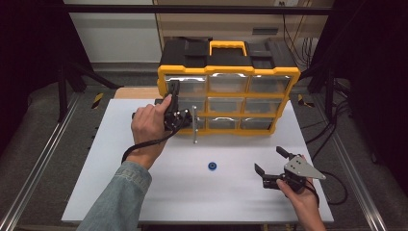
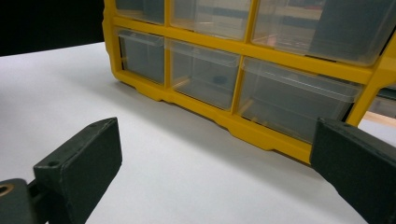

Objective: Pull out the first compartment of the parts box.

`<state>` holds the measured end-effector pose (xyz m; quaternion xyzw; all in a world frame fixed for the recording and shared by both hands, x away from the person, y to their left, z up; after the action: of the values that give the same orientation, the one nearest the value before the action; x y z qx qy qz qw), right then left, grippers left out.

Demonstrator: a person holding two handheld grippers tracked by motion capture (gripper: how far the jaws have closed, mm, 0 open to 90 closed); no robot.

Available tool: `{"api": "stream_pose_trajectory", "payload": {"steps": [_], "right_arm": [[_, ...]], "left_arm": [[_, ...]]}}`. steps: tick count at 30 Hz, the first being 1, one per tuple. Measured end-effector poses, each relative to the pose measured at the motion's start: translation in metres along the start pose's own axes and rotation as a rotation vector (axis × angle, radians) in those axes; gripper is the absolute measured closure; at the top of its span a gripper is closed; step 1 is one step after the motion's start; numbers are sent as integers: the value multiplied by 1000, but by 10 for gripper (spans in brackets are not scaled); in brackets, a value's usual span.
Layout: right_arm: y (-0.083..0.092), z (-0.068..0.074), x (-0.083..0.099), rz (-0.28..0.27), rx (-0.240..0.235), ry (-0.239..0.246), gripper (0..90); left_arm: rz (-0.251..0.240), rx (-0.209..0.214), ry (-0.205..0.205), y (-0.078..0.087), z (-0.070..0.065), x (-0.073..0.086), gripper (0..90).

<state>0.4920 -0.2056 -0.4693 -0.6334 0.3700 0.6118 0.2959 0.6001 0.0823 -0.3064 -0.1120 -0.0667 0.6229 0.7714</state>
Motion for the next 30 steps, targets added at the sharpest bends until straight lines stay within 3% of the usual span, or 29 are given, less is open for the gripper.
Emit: {"api": "stream_pose_trajectory", "payload": {"steps": [16, 17, 18, 30], "right_arm": [[0, -1, 0, -2, 4, 2, 30], [0, -1, 0, -2, 5, 0, 30], [0, -1, 0, 0, 4, 3, 30], [0, -1, 0, -3, 5, 5, 30]], "left_arm": [[-1, -7, 10, 11, 3, -2, 825], [-20, -18, 14, 10, 3, -2, 825], [-3, -8, 13, 12, 3, -2, 825], [-4, -9, 20, 15, 3, -2, 823]]}}
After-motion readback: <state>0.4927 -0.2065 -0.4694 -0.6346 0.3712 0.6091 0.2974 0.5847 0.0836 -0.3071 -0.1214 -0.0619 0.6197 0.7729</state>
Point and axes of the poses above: each handheld gripper's, and its own axes: y roughly backward along the jaws, x roughly out of its underside, z roughly to its left, the point moved 9 cm from there along -y, roughly forward along the jaws, and after that the axes turned 7 degrees about -z, right-handed, at the moved point
